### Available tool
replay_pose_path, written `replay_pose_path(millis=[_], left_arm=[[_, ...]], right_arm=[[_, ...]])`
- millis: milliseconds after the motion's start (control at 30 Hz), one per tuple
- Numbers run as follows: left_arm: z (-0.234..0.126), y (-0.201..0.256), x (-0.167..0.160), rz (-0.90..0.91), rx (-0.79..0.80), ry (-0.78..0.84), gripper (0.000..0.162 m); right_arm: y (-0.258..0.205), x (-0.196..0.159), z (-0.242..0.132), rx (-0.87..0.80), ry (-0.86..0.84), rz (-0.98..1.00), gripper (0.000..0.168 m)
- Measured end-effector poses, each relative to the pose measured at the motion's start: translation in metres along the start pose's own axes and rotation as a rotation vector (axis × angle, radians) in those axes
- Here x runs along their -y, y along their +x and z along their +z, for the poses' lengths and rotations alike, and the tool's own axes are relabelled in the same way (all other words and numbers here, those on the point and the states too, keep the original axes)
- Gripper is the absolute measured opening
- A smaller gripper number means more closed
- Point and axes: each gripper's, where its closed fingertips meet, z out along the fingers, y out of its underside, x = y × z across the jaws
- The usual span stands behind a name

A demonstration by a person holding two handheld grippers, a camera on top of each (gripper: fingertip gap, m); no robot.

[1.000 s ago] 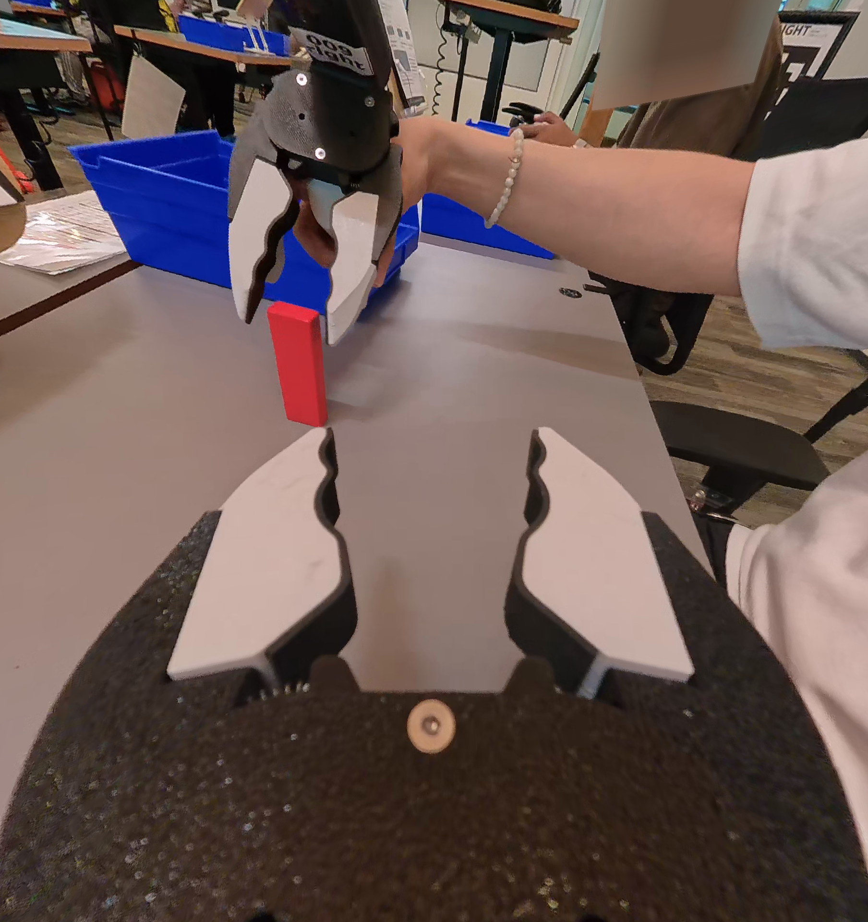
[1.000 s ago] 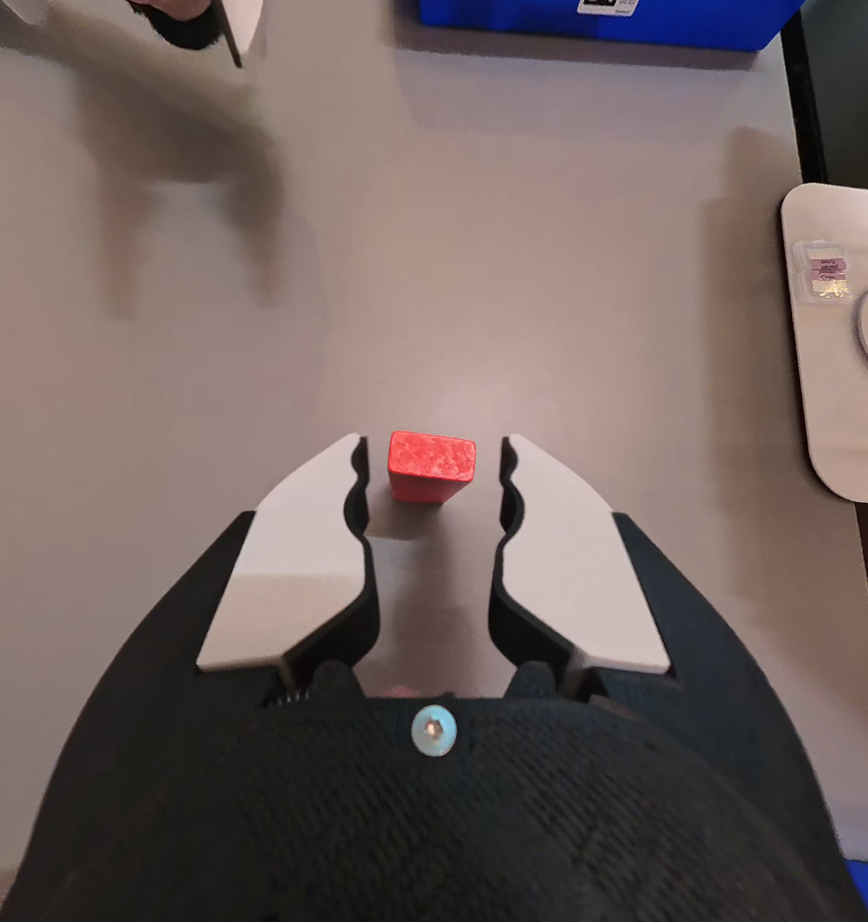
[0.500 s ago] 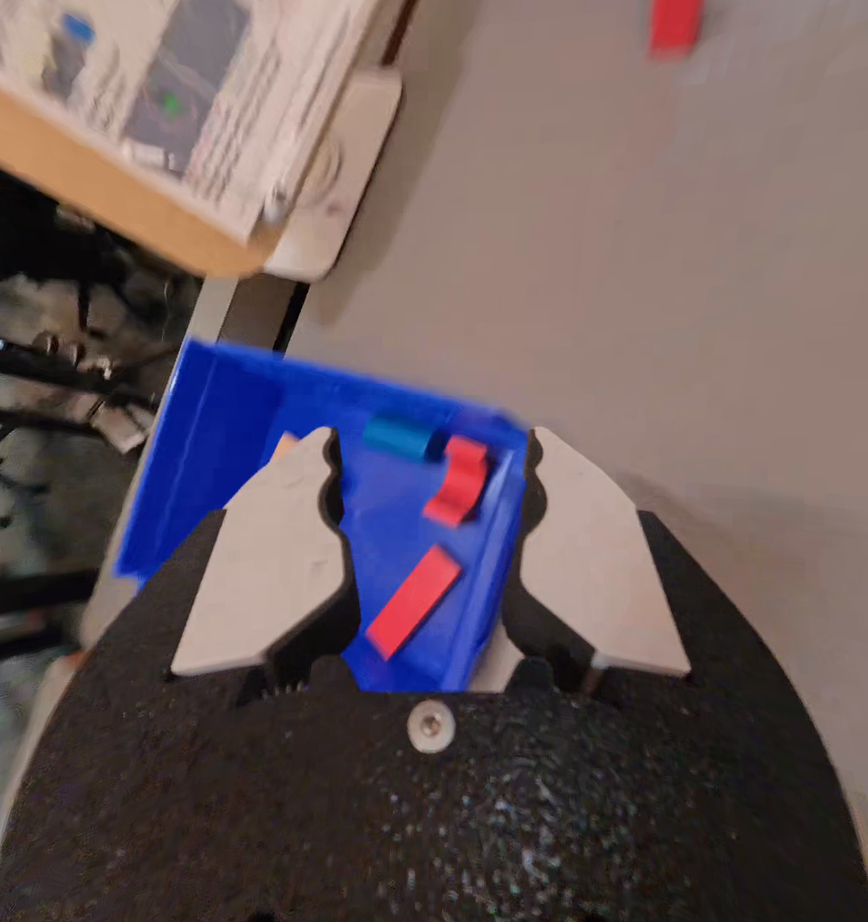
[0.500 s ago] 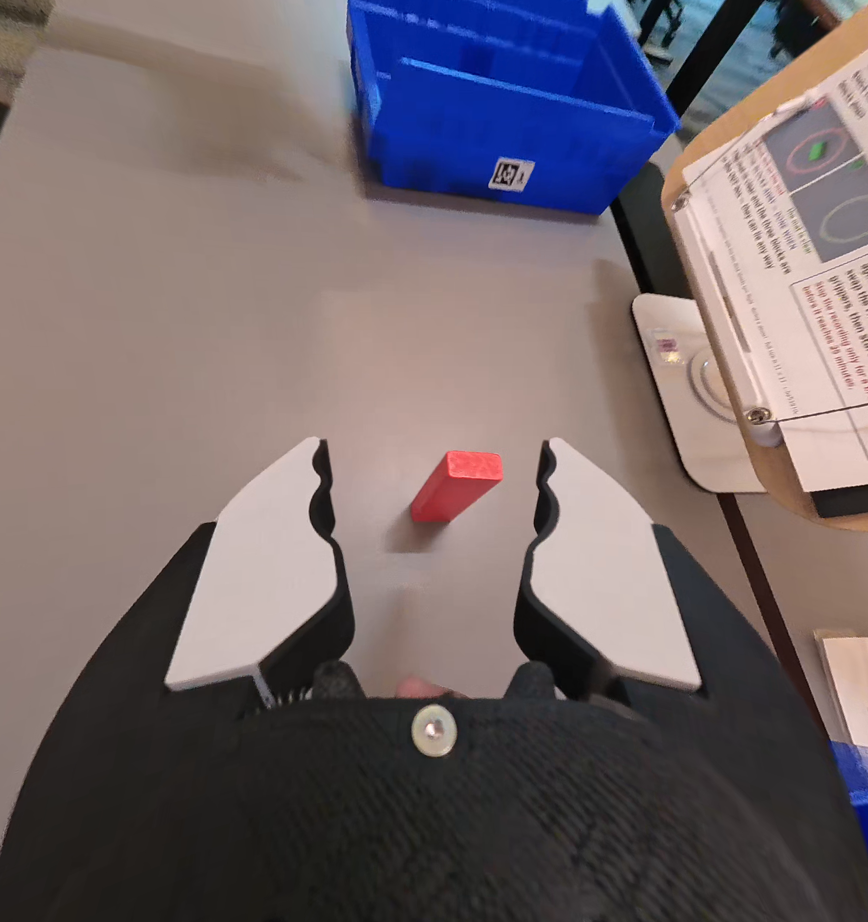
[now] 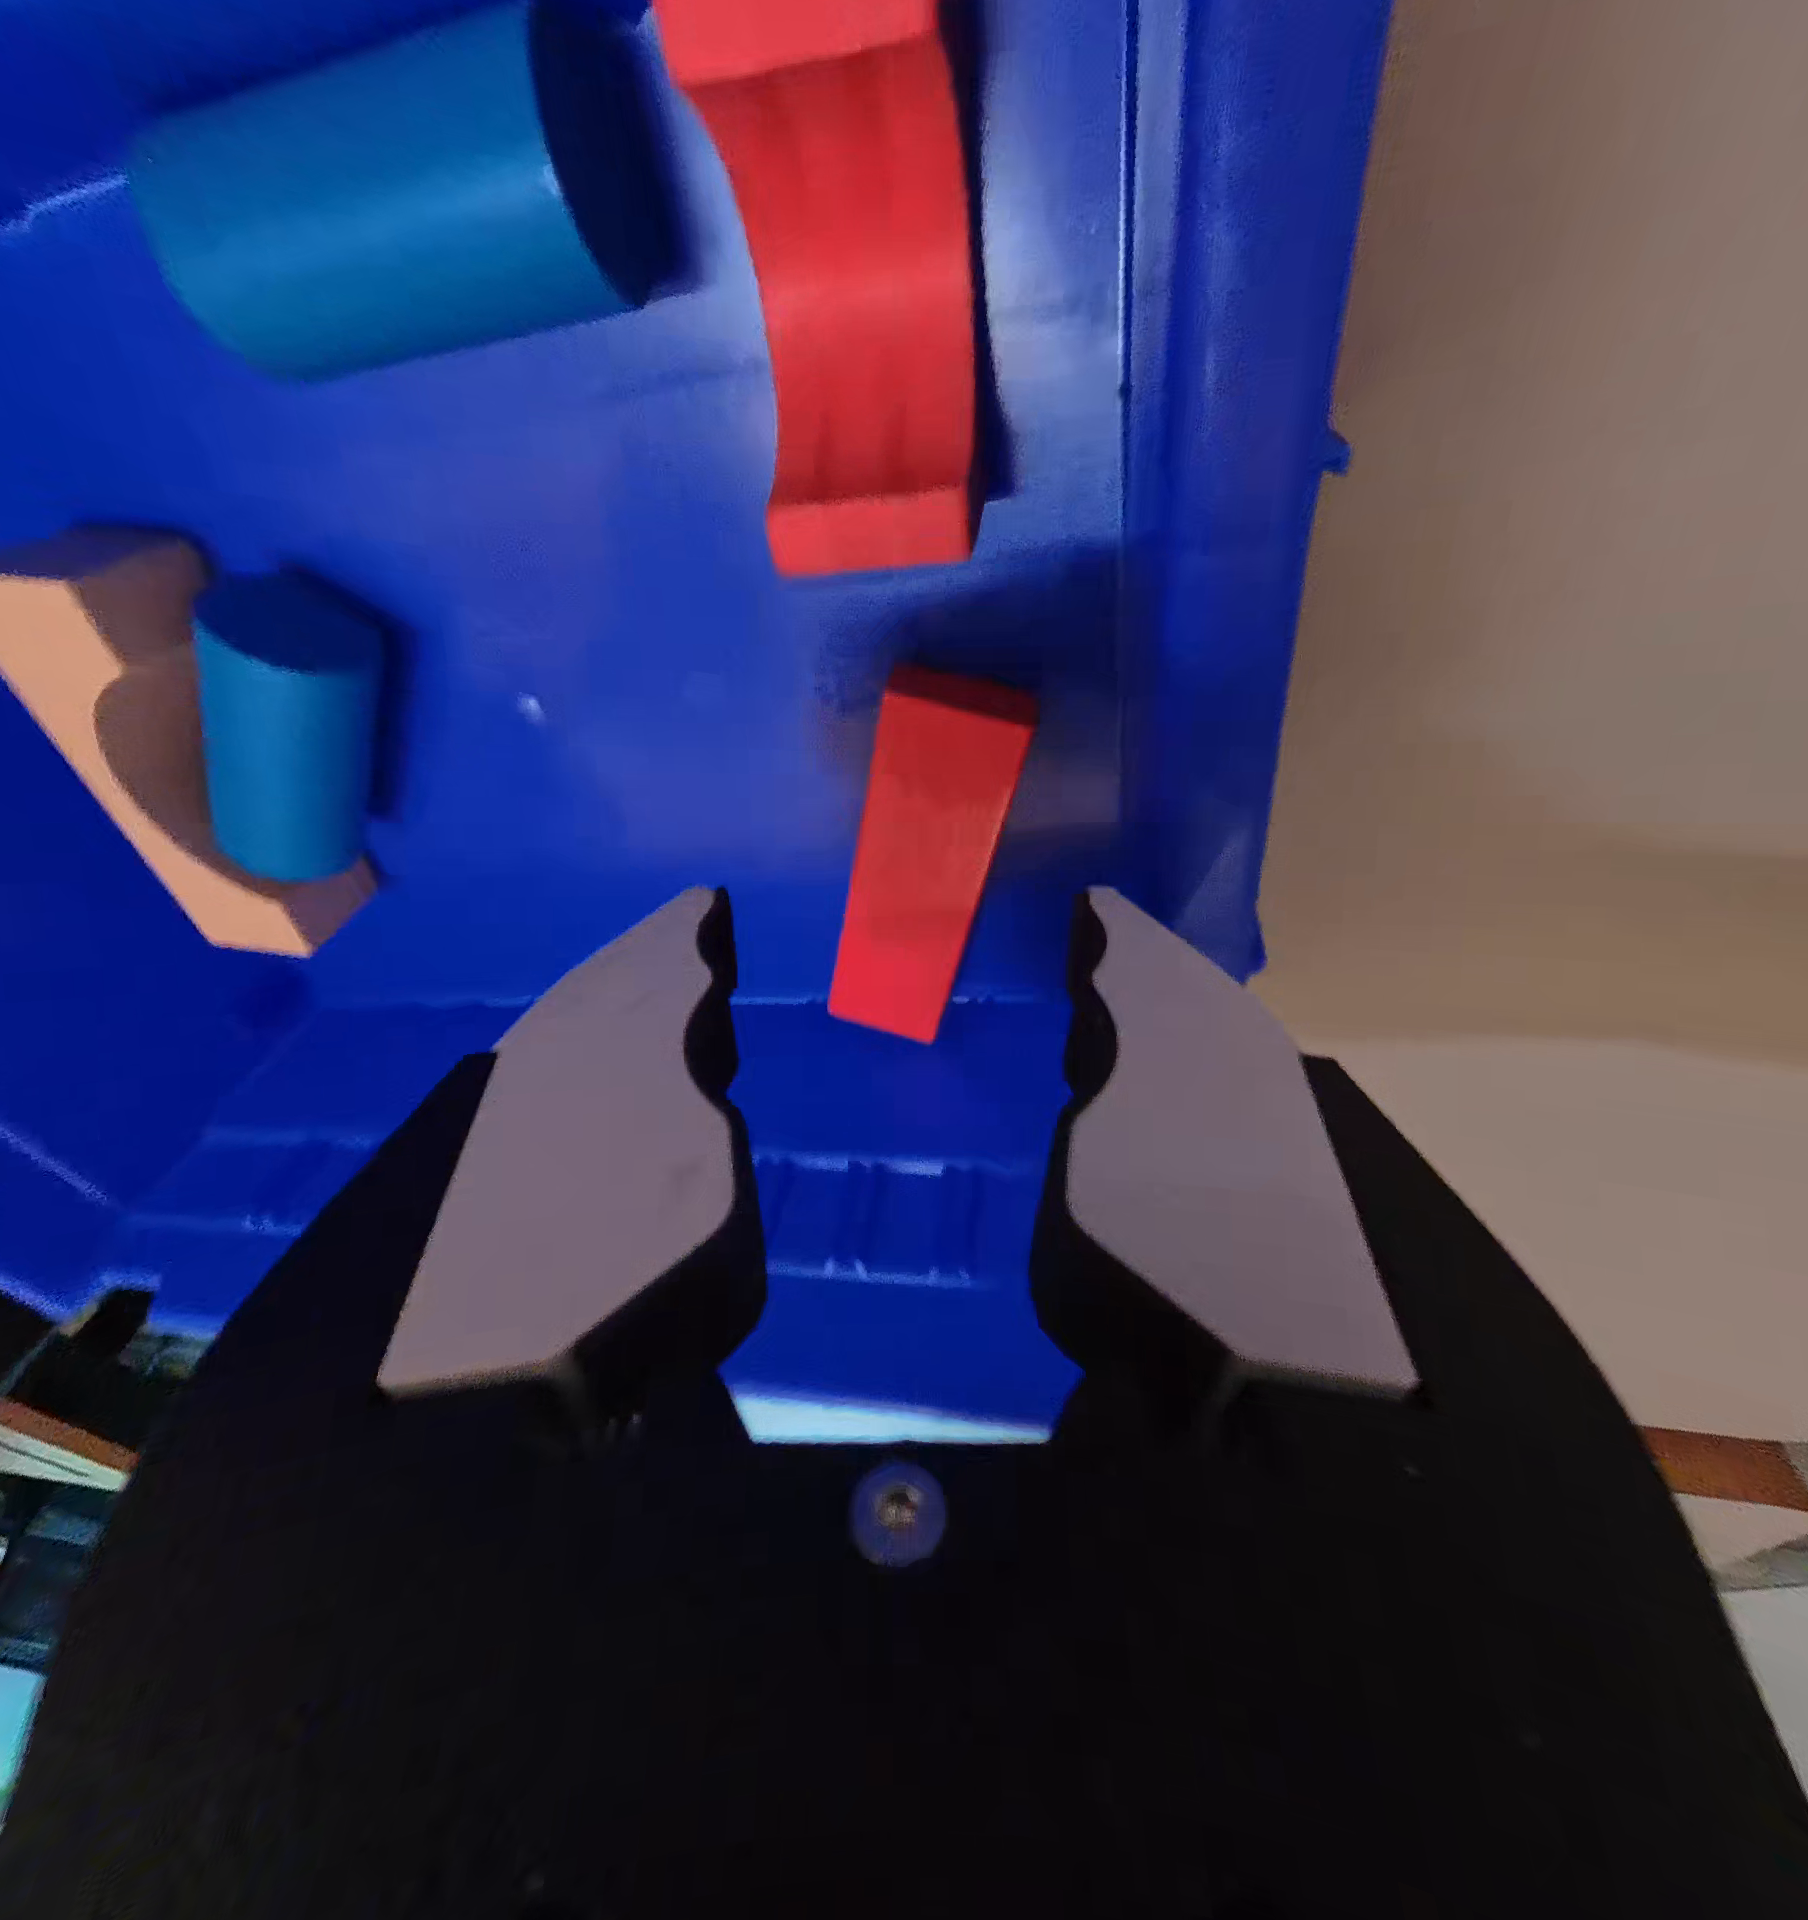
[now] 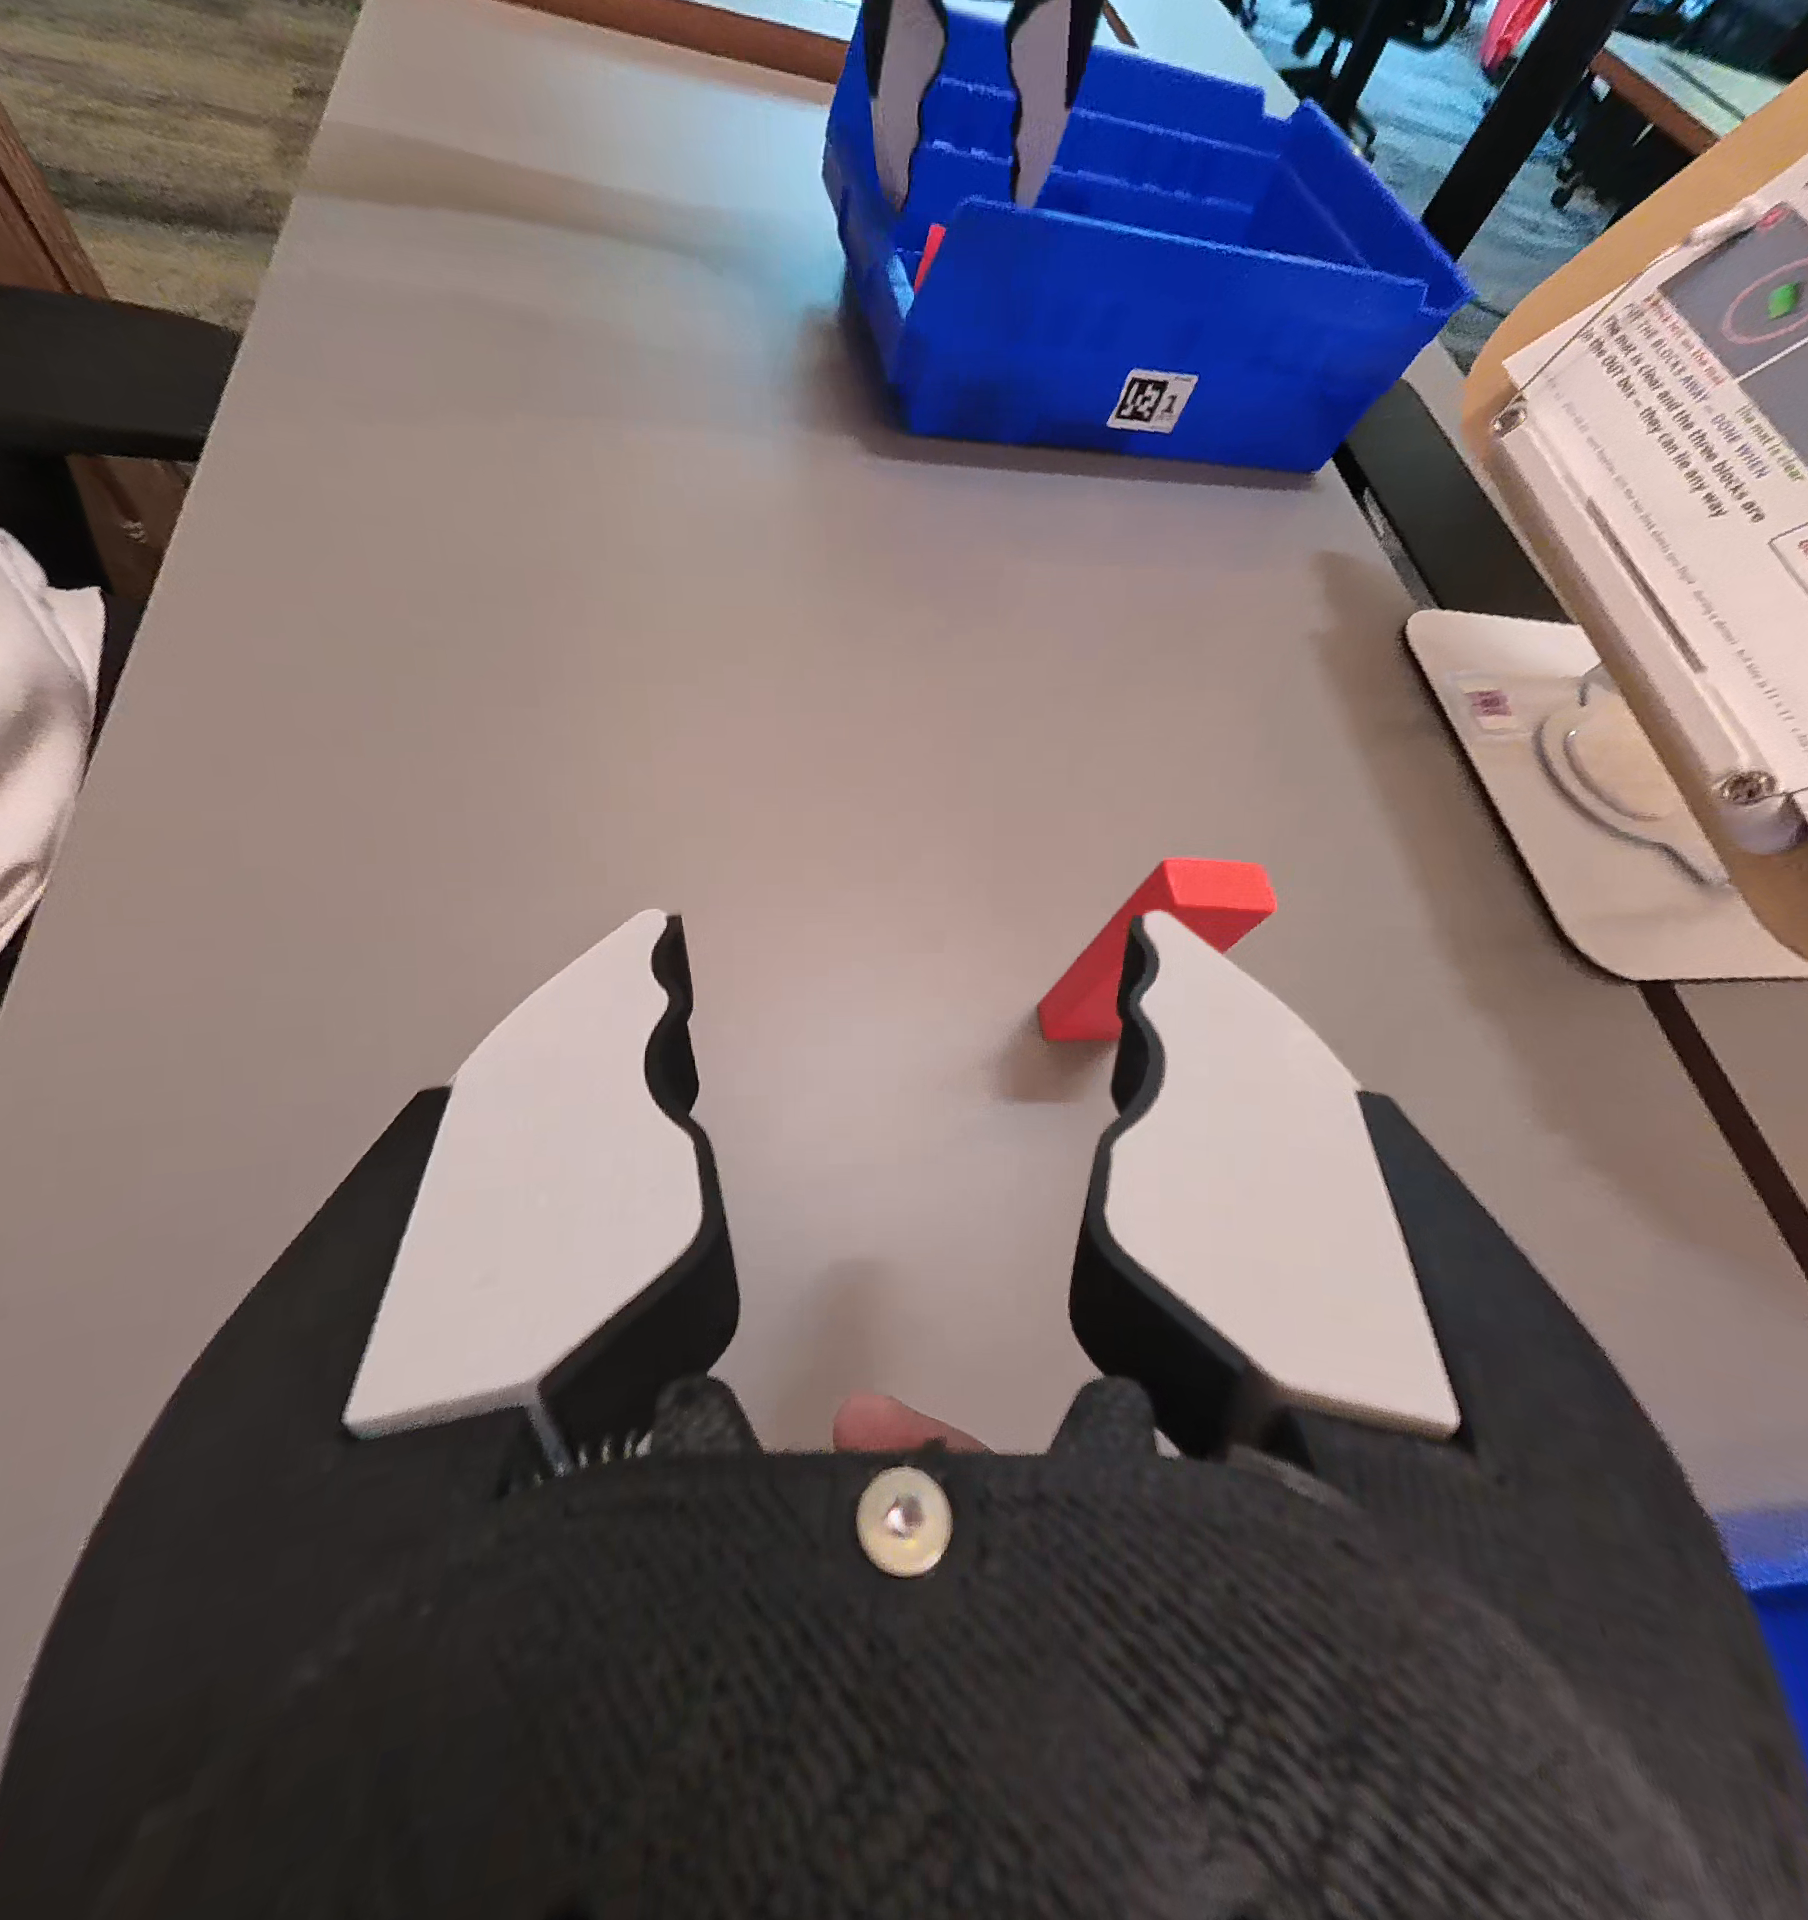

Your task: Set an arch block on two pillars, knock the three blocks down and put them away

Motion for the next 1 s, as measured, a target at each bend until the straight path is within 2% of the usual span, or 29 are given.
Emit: replay_pose_path(millis=[300, 600, 700, 867, 933, 1000], left_arm=[[0.024, 0.007, 0.013, 0.151, -0.097, -0.048, 0.031], [0.039, 0.004, 0.013, 0.165, -0.092, -0.074, 0.031], [0.041, 0.004, 0.013, 0.123, -0.1, -0.059, 0.031], [0.034, -0.01, 0.01, -0.018, -0.015, -0.036, 0.032], [0.017, -0.021, 0.014, -0.141, 0.023, 0.057, 0.032], [-0.014, -0.035, 0.023, -0.251, 0.08, 0.227, 0.032]], right_arm=[[-0.006, -0.016, -0.007, -0.001, -0.013, 0.056, 0.08], [-0.008, -0.022, -0.006, 0.0, -0.005, 0.077, 0.08], [-0.01, -0.021, -0.006, -0.003, -0.001, 0.076, 0.08], [-0.014, -0.011, -0.005, -0.032, 0.027, 0.051, 0.079], [-0.013, -0.001, -0.006, -0.069, 0.051, 0.03, 0.078], [-0.012, 0.01, -0.007, -0.111, 0.065, 0.007, 0.077]])
